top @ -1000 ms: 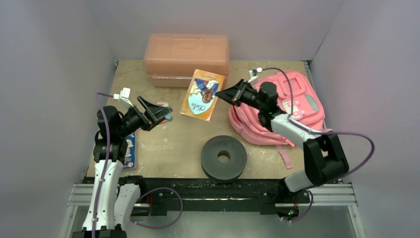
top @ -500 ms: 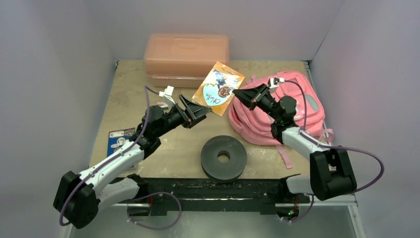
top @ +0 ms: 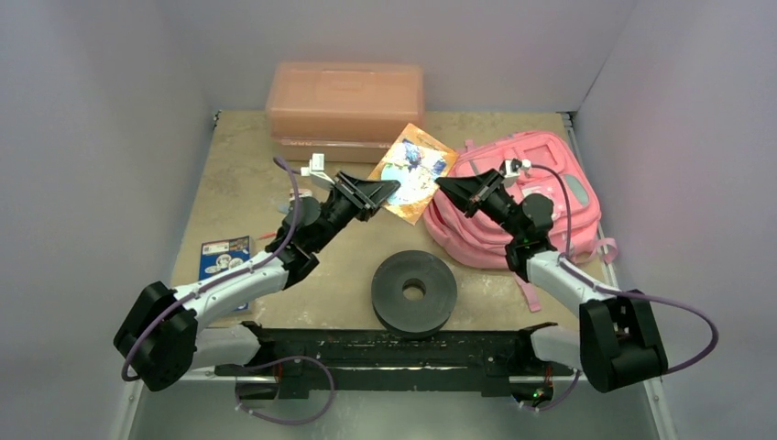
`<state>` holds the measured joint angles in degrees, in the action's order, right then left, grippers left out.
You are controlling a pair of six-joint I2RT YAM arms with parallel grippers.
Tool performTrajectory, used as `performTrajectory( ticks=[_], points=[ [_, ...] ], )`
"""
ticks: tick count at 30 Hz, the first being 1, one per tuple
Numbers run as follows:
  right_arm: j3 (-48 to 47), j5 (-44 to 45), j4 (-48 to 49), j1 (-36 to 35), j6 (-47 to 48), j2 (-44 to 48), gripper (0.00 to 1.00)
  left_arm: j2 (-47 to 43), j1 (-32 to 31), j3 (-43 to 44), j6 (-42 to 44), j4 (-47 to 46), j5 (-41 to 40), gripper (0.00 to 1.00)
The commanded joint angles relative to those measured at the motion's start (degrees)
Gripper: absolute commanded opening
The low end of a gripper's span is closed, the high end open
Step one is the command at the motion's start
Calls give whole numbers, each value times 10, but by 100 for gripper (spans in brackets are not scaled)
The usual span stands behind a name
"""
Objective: Pack the student bag
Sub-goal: Pick up the book from the center of the board.
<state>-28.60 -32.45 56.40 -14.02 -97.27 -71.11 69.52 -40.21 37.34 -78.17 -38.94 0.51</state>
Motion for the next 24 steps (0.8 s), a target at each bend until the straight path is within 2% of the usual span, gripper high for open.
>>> performTrajectory(
  ticks=[1,2,3,4,7,8,9,11,13,16,19,24],
  points=[
    [-42,11,-125,0,111,57,0,-10,-3,20,7,-15,-38,9],
    [-61,23,-194,0,164,73,0,-17,-3,13,10,-9,-38,0],
    [-83,38,-276,-1,223,87,0,-27,-3,6,13,1,-42,0],
    [-106,63,-356,-1,283,100,6,-39,-2,-2,20,18,-48,0],
    [-183,142,-560,0,469,114,32,-96,-2,-14,58,104,-68,0],
    [-202,173,-623,0,530,113,42,-121,-1,-9,82,157,-79,0],
    [-216,191,-659,0,570,108,48,-144,-1,1,114,223,-96,0],
    [-239,246,-724,-1,654,91,58,-183,-2,37,169,360,-138,0],
    [-262,299,-782,-3,721,58,62,-208,-1,83,225,490,-174,0],
    [-314,373,-857,-30,796,7,68,-227,0,138,280,612,-203,0],
    [-358,499,-902,-111,824,-46,77,-240,2,153,300,670,-211,0],
    [-420,629,-943,-193,827,-148,77,-247,7,151,297,685,-193,0]
  ],
)
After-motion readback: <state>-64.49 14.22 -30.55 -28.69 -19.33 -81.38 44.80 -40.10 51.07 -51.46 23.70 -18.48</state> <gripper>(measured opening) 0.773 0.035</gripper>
